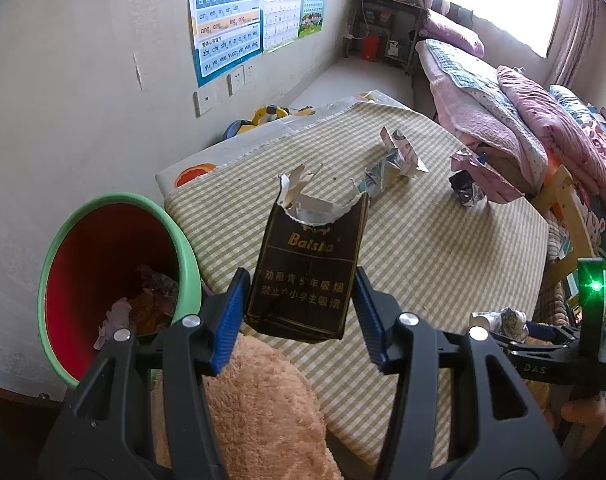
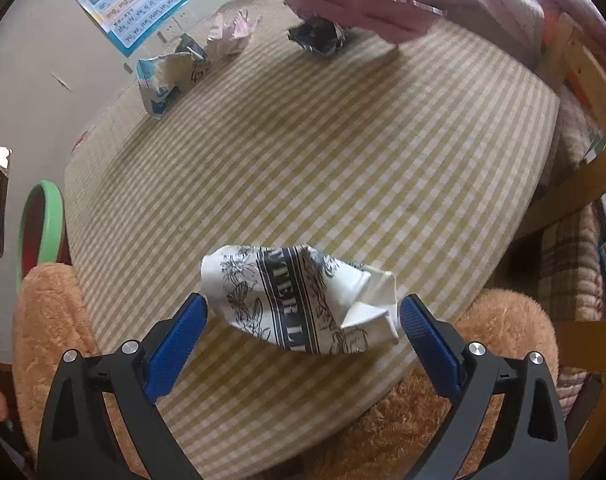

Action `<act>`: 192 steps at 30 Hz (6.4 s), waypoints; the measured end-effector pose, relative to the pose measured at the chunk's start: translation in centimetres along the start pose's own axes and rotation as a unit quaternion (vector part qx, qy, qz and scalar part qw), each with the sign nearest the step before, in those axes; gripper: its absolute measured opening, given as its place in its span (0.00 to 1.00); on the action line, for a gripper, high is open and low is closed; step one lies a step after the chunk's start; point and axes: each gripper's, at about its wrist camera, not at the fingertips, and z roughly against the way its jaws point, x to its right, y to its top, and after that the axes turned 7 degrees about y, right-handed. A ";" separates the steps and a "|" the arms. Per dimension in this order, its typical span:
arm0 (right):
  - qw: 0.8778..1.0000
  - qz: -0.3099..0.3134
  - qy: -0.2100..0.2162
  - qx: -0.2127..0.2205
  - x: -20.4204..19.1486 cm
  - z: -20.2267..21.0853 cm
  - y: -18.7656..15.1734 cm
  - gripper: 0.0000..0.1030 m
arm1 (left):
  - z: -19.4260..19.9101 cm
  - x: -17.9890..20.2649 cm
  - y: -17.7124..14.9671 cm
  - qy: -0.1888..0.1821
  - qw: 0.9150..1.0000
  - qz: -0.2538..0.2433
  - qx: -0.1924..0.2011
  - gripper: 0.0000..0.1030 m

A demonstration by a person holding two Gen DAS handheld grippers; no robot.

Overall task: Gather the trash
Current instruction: 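Carry the brown box over the red bin while the right tool carries the paper cup, then open the left tool to drop the box while the right tool drops the cup, then grasp the silver-blue snack wrapper with the left tool while the right tool grasps the pink bag, then carry the silver wrapper over the red bin while the right tool carries the pink bag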

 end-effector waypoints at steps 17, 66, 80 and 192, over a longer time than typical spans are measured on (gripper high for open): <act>0.990 0.087 0.073 0.083 -9.9 5.1 3.1 0.78 | -0.3 -3.0 0.3 -0.002 0.999 0.033 0.005 0.44; 0.948 0.185 0.258 0.006 -32.0 -1.2 5.7 0.80 | -3.2 -24.8 -4.2 0.130 0.959 0.244 -0.066 0.71; 0.988 0.116 0.074 0.075 -16.8 -1.0 11.5 0.86 | -4.0 -21.9 -4.3 0.100 0.970 0.212 -0.067 0.75; 0.974 0.144 0.113 0.135 -16.3 9.0 2.7 0.28 | 0.7 -6.9 1.0 0.036 0.996 0.078 0.020 0.21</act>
